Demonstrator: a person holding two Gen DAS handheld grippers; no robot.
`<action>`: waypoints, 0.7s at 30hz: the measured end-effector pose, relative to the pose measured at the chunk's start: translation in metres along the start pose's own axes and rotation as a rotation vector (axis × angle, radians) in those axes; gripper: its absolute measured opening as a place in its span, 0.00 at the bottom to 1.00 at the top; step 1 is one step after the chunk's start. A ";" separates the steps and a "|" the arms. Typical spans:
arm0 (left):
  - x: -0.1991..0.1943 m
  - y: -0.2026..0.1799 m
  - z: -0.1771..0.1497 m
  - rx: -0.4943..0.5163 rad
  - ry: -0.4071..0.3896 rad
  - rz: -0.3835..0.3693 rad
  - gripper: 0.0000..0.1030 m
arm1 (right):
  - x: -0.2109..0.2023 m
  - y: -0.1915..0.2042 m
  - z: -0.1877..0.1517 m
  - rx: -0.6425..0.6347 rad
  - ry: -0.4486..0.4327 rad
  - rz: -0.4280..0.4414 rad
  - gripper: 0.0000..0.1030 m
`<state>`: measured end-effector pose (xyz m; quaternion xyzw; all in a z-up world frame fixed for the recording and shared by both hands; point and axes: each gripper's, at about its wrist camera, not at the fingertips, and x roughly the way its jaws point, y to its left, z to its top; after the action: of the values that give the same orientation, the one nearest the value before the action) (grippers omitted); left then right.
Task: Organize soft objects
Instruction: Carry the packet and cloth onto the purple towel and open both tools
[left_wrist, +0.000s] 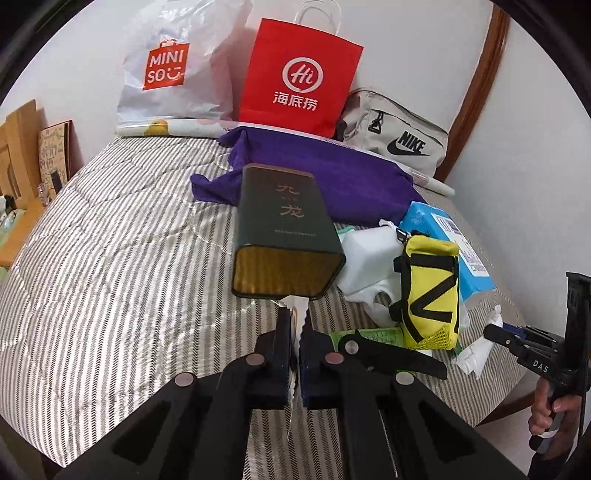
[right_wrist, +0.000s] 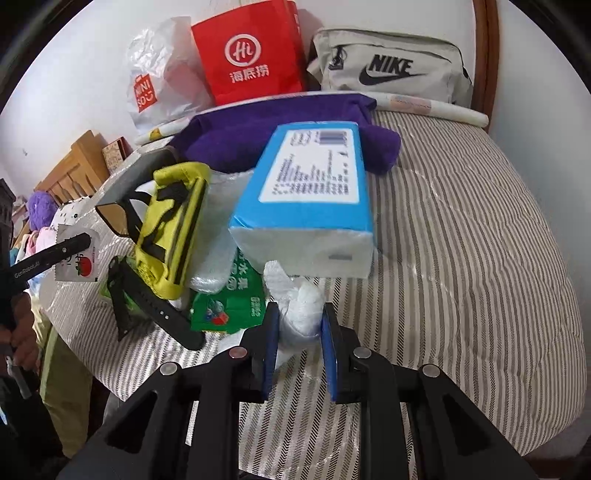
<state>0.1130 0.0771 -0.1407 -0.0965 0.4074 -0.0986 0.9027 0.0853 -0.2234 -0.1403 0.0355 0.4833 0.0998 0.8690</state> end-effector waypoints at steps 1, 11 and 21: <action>-0.002 0.002 0.001 -0.004 -0.005 0.001 0.04 | -0.002 0.001 0.001 -0.007 -0.002 0.002 0.21; -0.015 0.005 0.029 -0.015 -0.034 -0.005 0.04 | -0.037 0.011 0.042 -0.045 -0.092 0.068 0.21; 0.001 -0.003 0.083 0.004 -0.013 0.023 0.04 | -0.023 0.004 0.121 -0.058 -0.130 0.038 0.21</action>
<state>0.1762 0.0815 -0.0863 -0.0907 0.4025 -0.0885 0.9066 0.1752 -0.2200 -0.0566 0.0257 0.4221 0.1277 0.8972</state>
